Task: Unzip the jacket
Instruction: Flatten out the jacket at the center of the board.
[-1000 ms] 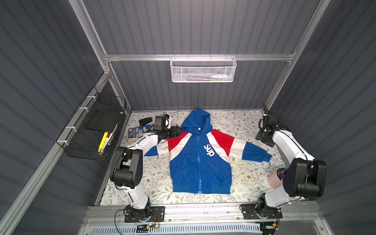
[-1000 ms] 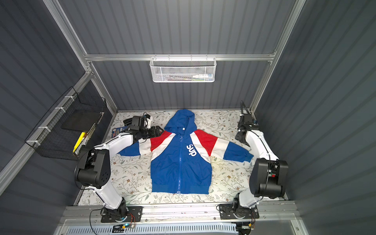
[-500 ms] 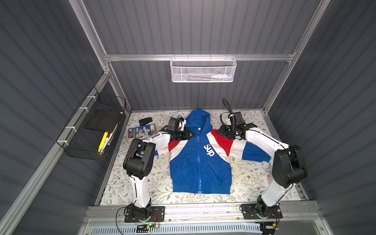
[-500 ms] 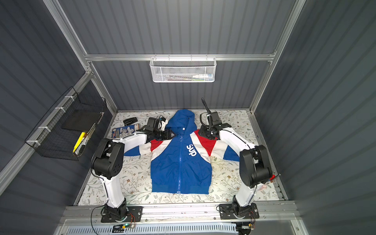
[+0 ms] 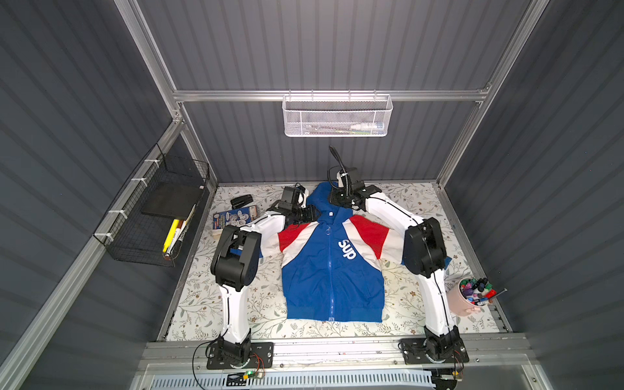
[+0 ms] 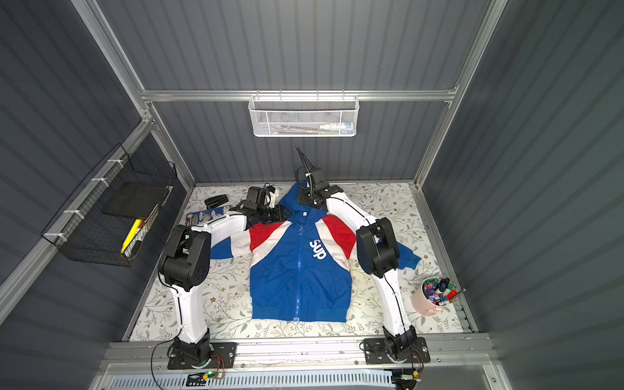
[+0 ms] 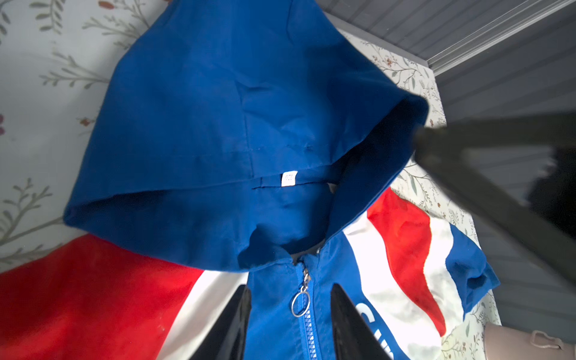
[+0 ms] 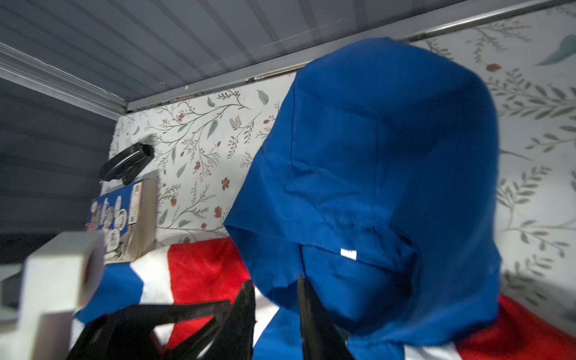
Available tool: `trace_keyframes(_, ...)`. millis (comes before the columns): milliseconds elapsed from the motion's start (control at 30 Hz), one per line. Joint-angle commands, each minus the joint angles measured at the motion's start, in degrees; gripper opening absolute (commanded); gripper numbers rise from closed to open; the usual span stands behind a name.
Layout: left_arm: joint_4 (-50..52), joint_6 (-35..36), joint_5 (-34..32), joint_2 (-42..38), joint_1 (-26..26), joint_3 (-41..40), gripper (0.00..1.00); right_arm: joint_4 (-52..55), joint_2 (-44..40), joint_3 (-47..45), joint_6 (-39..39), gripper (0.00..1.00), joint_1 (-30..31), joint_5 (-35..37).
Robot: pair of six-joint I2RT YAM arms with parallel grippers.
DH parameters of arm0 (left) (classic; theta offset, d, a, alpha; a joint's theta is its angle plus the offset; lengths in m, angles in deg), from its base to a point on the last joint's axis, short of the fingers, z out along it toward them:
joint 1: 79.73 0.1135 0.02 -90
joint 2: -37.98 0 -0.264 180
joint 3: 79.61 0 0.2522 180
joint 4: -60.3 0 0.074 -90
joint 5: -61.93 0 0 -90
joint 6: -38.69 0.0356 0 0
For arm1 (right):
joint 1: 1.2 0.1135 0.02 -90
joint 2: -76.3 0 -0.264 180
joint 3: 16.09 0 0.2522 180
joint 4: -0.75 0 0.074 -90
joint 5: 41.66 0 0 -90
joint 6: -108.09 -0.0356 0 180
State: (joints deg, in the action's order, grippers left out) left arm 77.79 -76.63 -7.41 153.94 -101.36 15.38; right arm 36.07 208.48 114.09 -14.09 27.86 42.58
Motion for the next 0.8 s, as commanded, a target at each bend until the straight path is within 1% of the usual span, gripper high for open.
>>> trace_keyframes(0,1.01,-0.44,-1.58,-3.62,0.62,-2.63,0.46,3.31,4.46,5.63,2.40,0.25,0.03,8.94)
trace_keyframes(67,1.02,-0.34,-1.89,-4.69,1.04,-3.10,0.46,3.75,5.97,7.58,3.07,0.24,0.02,12.88)
trace_keyframes(100,1.11,-0.35,-1.91,-5.13,1.21,-5.29,0.46,3.68,6.36,7.98,3.40,0.24,-0.05,14.67)
trace_keyframes(167,1.23,-0.17,-2.03,-5.82,1.45,-6.14,0.46,4.09,6.64,8.15,3.35,0.23,-0.15,18.62)
trace_keyframes(200,1.43,-0.04,-2.13,-6.08,1.49,-6.47,0.46,5.83,6.61,8.29,2.89,0.23,-0.31,20.26)
trace_keyframes(300,1.63,0.27,-2.40,-6.28,1.76,-6.97,0.46,8.05,6.28,7.18,0.29,0.22,-1.25,22.21)
trace_keyframes(467,1.59,0.46,-1.88,-5.60,1.98,-6.73,0.46,5.35,3.60,1.01,-1.81,0.22,-2.96,20.25)
trace_keyframes(667,1.77,1.24,-1.05,-4.29,1.97,-5.74,0.46,2.29,2.69,-4.36,-4.15,0.22,-5.36,14.45)
trace_keyframes(767,1.05,1.38,0.57,-3.90,1.95,-5.73,0.51,2.17,3.12,-5.53,-5.63,0.22,-6.61,10.73)
